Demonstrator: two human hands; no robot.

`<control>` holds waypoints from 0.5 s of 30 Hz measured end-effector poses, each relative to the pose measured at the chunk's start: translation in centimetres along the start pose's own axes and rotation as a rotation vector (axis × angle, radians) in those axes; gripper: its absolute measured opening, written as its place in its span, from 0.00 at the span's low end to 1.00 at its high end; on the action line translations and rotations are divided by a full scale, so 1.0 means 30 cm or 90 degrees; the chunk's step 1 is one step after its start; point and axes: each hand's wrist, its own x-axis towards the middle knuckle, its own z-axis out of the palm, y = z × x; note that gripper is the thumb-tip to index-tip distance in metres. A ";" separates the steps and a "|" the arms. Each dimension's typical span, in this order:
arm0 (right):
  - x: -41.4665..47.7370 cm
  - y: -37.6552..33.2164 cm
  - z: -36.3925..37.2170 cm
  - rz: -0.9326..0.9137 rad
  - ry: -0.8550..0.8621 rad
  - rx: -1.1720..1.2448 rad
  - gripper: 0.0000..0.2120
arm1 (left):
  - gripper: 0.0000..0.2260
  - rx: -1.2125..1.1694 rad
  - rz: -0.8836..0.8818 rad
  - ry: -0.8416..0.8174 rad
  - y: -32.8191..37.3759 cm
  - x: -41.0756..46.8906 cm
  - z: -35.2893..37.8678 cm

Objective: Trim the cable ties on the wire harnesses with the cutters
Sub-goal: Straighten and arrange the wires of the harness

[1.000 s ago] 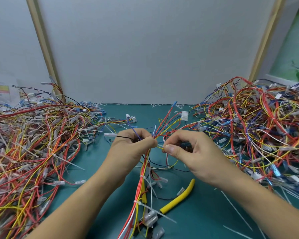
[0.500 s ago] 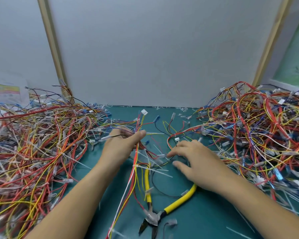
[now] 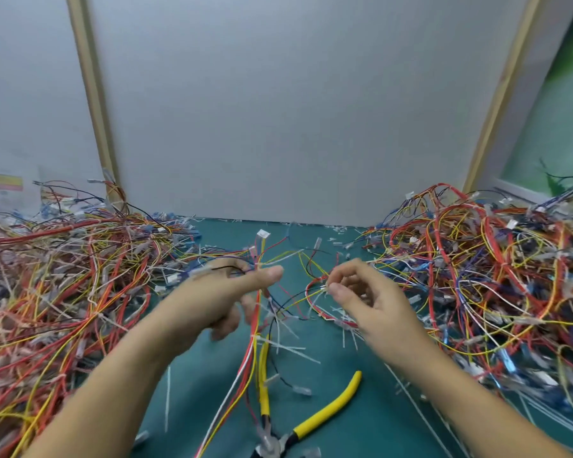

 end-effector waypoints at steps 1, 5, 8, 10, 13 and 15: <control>0.001 -0.007 0.002 -0.007 0.009 0.025 0.08 | 0.31 -0.036 0.036 0.013 -0.001 -0.003 0.027; -0.004 -0.028 0.017 -0.034 0.027 0.060 0.08 | 0.29 -0.047 0.132 0.100 -0.014 -0.014 0.118; -0.011 -0.038 0.035 -0.018 0.028 0.148 0.07 | 0.27 -0.066 0.198 0.084 -0.034 -0.015 0.160; -0.015 -0.037 0.039 -0.024 0.022 0.154 0.06 | 0.26 -0.016 0.223 0.103 -0.035 -0.022 0.177; -0.016 -0.031 0.034 -0.030 0.001 0.119 0.08 | 0.24 -0.031 0.240 0.134 -0.026 -0.031 0.179; -0.021 -0.033 0.034 -0.019 -0.013 0.142 0.09 | 0.19 -0.034 0.250 0.136 -0.010 -0.042 0.175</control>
